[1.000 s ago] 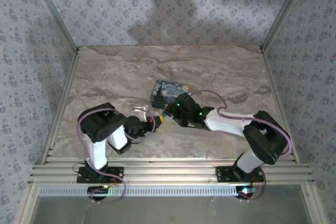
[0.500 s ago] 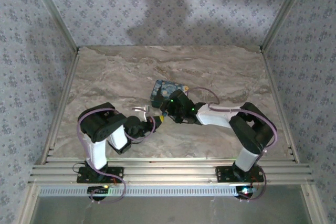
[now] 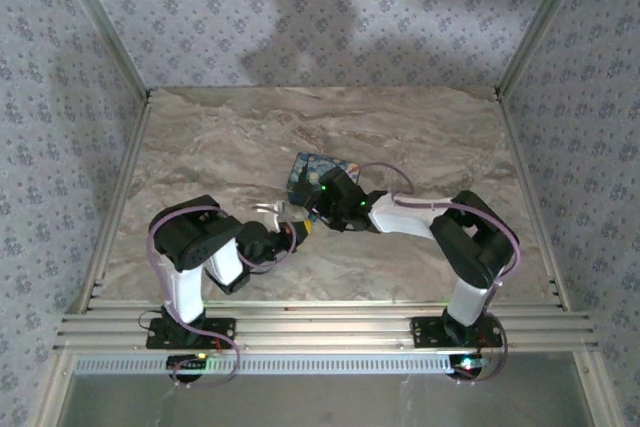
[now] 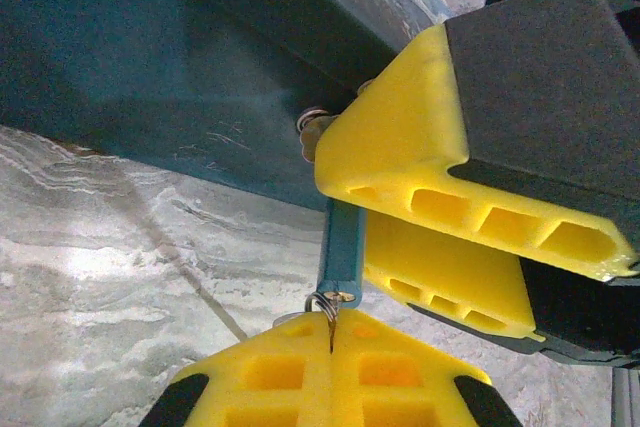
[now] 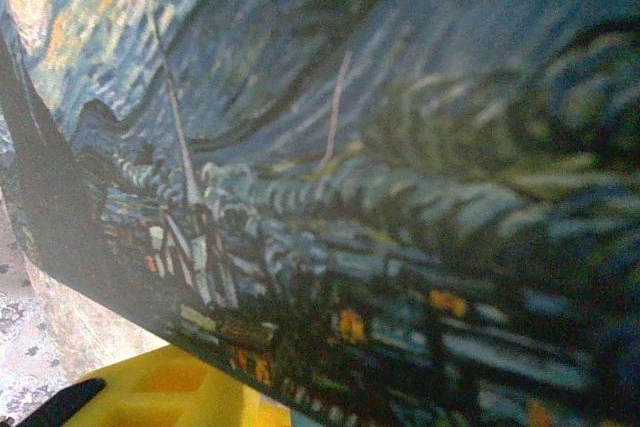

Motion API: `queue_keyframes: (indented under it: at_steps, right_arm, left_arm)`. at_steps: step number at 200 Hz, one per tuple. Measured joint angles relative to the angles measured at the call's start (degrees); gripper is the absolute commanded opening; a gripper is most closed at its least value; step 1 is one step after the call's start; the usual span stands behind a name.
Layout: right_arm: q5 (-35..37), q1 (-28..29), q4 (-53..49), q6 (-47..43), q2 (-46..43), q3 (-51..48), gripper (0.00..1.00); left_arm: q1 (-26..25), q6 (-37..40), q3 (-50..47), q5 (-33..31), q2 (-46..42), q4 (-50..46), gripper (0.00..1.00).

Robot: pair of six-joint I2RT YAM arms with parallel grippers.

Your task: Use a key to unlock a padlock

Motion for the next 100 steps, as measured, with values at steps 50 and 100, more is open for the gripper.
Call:
queue_keyframes:
  at_steps: [50, 100]
  right_arm:
    - [0.24, 0.00, -1.53, -0.52, 0.13, 0.66, 0.15]
    - [0.44, -0.15, -3.28, -0.92, 0.22, 1.31, 0.18]
  left_arm:
    - [-0.11, 0.92, 0.00, 0.07, 0.00, -0.11, 0.00]
    - [-0.33, 6.69, 1.38, -0.09, -3.58, -7.82, 0.00]
